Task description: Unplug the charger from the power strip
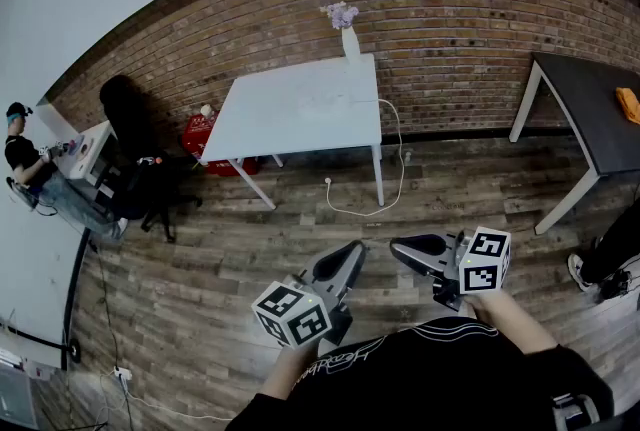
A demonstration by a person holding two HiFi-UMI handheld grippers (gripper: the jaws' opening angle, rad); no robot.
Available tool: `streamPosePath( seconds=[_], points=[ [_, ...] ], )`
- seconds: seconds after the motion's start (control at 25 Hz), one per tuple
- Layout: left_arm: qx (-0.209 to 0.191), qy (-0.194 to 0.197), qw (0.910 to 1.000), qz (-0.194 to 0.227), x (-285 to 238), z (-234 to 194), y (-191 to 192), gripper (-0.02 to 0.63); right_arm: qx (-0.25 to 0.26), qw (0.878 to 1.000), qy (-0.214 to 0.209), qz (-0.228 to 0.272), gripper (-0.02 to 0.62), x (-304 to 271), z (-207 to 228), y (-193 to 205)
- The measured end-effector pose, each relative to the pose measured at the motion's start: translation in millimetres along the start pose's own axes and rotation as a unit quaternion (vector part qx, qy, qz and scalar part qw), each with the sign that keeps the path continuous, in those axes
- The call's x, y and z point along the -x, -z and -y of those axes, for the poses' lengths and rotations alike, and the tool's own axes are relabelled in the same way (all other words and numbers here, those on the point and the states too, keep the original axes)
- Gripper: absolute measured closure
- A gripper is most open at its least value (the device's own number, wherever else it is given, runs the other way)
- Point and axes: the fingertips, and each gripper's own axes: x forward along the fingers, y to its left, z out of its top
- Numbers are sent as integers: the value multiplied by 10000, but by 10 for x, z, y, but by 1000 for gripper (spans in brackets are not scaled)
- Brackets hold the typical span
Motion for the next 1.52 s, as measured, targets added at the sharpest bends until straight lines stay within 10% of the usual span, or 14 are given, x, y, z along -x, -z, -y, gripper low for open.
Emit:
streamPosePath(
  seconds=[0.92, 1.52],
  points=[
    [1, -374, 9992, 156, -768, -211, -145, 602, 5, 9998, -131, 118, 597, 326, 798, -300],
    [443, -640, 9969, -83, -1055, -1502, -240, 603, -475, 9987, -182, 9, 595, -476, 1788, -286]
  ],
)
